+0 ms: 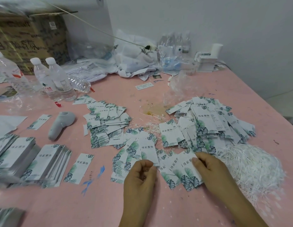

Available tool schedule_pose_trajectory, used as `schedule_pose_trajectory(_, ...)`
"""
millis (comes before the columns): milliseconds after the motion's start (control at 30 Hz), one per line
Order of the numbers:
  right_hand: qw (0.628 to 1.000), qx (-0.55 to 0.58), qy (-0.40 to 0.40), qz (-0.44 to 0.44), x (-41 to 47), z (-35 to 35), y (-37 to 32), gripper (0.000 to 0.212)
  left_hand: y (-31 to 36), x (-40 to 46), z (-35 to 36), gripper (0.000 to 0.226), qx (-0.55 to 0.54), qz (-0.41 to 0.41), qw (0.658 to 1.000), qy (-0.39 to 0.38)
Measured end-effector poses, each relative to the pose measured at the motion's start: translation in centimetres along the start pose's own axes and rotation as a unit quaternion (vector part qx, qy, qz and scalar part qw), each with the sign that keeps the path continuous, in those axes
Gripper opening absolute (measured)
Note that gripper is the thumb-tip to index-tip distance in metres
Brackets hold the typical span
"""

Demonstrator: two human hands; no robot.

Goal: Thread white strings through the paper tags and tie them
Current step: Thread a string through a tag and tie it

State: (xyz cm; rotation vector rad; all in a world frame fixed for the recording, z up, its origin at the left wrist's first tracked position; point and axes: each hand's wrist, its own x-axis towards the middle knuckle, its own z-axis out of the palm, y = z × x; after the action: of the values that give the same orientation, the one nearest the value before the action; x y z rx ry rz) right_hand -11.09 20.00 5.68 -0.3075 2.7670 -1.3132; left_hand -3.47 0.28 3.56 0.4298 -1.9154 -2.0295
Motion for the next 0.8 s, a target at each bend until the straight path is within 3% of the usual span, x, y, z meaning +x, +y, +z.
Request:
schedule_pose_trajectory(167, 0.997, 0.026, 0.072, -0.010, -0.1, 0.1, -0.8, 0.013, 0.3, 0.0, 0.3, 0.014, -0.012, -0.009, 1.000, -0.016)
schedule_pose_trajectory(233, 0.991, 0.127, 0.046, 0.000, -0.4, -0.1, -1.3, 0.026, 0.4, 0.0, 0.4, 0.007, -0.027, -0.018, 0.999, -0.037)
schedule_pose_trajectory(300, 0.968, 0.247, -0.007, 0.039, -1.0, 0.4, -2.2, 0.032, 0.1, 0.1, 0.4, 0.015, -0.043, -0.037, 0.997, -0.053)
schedule_pose_trajectory(400, 0.944, 0.318, -0.064, 0.053, -1.8, 2.4, -3.6, 0.028, -0.1, 0.0, 0.7, 0.040, -0.071, -0.060, 0.987, -0.128)
schedule_pose_trajectory(433, 0.942, 0.323, -0.081, 0.048, -2.0, 3.1, -3.9, 0.029, -0.1, -0.2, 0.9, 0.039, -0.084, -0.065, 0.984, -0.146)
schedule_pose_trajectory(533, 0.965, 0.242, -0.104, 0.004, -2.3, 4.5, -4.7, 0.029, 0.2, -0.2, 1.0, 0.022, -0.161, -0.126, 0.975, -0.092)
schedule_pose_trajectory(667, 0.997, 0.081, -0.012, -0.004, -0.3, 4.9, -4.3, 0.004, 0.3, 0.7, 0.4, 0.030, -0.258, -0.167, 0.950, 0.060)
schedule_pose_trajectory(800, 0.998, -0.061, -0.028, 0.002, 2.5, 6.7, -4.8, 0.022, 0.7, 1.0, -0.1, 0.027, -0.266, -0.162, 0.941, 0.129)
